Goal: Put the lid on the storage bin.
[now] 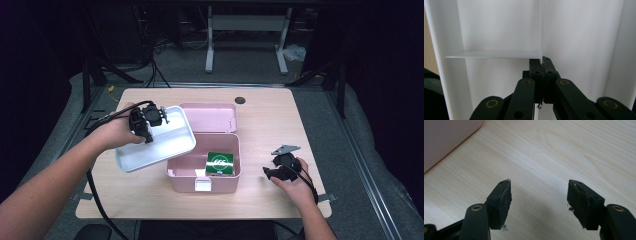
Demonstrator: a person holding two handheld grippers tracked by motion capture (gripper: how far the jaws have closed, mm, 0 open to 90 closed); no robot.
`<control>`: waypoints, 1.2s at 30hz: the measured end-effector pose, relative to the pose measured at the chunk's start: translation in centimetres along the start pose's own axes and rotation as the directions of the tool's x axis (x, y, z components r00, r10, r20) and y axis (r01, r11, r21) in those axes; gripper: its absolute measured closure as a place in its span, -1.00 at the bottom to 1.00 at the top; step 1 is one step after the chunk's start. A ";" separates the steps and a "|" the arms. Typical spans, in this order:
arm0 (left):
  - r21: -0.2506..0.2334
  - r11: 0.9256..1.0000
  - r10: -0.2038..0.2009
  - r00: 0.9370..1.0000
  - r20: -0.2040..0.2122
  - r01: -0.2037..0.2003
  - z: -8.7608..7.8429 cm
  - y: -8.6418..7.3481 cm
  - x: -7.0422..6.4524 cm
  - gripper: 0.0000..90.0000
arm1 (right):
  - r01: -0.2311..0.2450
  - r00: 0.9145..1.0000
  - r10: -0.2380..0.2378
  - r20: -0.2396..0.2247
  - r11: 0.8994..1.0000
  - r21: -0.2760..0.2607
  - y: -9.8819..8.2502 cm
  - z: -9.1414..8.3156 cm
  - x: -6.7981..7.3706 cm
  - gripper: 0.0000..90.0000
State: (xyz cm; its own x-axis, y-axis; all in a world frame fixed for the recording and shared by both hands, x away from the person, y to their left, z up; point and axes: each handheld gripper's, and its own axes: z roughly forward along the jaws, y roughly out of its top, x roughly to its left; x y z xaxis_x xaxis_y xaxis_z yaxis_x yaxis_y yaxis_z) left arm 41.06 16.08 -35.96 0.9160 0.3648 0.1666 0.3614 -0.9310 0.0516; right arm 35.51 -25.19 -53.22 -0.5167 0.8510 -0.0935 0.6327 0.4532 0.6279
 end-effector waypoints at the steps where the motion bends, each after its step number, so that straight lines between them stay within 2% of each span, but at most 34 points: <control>1: -0.003 1.000 0.015 1.000 0.002 -0.015 0.0 0.4 -0.2 0.98 | 0.004 1.000 -0.004 0.001 1.000 0.001 0.0 0.0 0.0 -0.21; 7: -0.026 0.996 0.080 0.997 0.014 -0.080 -0.2 2.2 -1.0 0.98 | 0.007 1.000 -0.007 0.001 1.000 0.004 0.0 0.1 0.0 -0.21; 19: -0.043 0.989 0.145 0.989 0.029 -0.144 0.0 5.6 -2.3 0.98 | 0.007 1.000 -0.007 -0.003 1.000 0.000 0.0 0.1 0.1 -0.21; 33: -0.054 0.975 0.219 0.975 0.029 -0.217 0.4 8.4 -3.7 0.98 | 0.010 1.000 -0.010 -0.006 1.000 -0.003 0.0 0.0 0.1 -0.21; 36: -0.052 0.969 0.243 0.969 0.030 -0.242 0.5 8.9 -3.9 0.98 | 0.010 1.000 -0.010 -0.006 1.000 -0.003 0.0 0.0 0.1 -0.21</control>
State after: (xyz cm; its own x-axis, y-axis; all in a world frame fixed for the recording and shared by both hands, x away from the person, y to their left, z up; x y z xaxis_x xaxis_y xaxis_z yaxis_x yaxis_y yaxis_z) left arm 40.74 6.41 -36.62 0.9812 0.1274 0.1447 0.1197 -0.9909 0.0613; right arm 35.48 -25.09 -53.22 -0.5266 0.8448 -0.0951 0.6256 0.4608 0.6295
